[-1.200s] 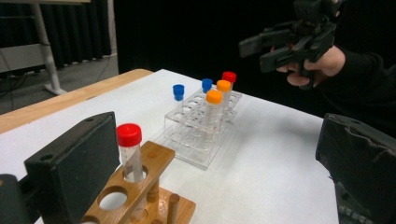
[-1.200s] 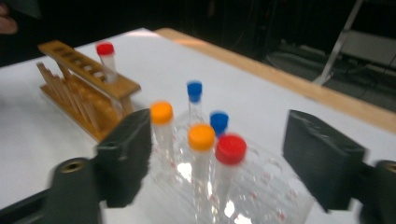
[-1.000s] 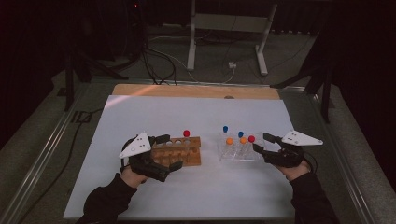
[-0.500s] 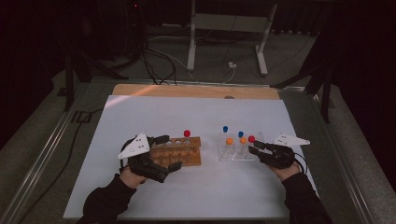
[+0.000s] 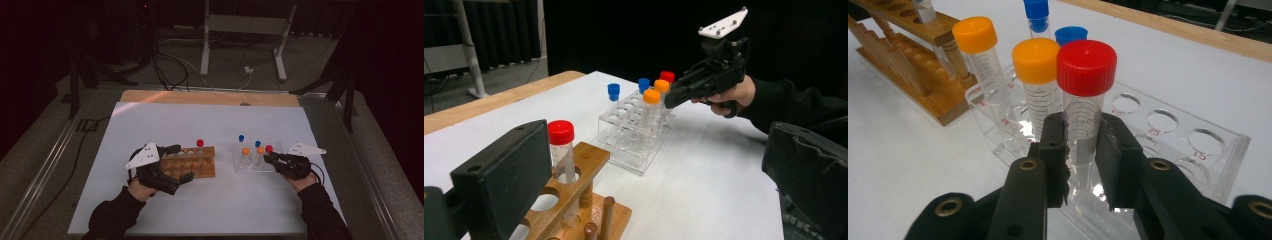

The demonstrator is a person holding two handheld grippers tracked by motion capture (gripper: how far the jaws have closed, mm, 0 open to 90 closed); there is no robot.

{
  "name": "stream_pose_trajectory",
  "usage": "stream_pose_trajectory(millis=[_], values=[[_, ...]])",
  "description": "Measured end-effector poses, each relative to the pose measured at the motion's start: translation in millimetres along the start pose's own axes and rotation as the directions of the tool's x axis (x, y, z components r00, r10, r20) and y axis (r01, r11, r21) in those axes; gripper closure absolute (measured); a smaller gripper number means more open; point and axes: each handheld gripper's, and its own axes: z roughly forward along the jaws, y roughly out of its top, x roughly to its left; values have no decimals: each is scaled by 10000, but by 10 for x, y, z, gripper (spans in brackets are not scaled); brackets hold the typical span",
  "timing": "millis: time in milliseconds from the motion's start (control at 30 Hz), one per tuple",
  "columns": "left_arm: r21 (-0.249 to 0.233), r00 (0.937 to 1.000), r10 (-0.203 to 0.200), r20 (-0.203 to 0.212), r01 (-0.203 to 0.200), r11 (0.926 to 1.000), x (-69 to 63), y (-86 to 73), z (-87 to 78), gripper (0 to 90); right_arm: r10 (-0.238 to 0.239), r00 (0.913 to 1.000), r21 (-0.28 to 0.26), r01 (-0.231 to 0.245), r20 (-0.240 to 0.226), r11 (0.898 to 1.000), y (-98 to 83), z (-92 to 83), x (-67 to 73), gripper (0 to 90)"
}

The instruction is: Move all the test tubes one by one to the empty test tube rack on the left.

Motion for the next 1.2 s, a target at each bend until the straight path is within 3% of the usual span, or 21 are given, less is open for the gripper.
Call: stream_pose_trajectory(millis=[400,867,1200], values=[[34,10000,1,50,-1,10000,4,4,-5,6,-395,9991,-521,403,176,9978,149,-146,33,750],[61,9997,105,217,-106,9999,-11,26,-9,6,-946,9944,-1389,1004,474,9852,653,-538,9,750],[325,9993,84,373,-97,9994,-61,52,22,7,-1512,9885,-1655,1503,73,9747,921,-592,196,750]])
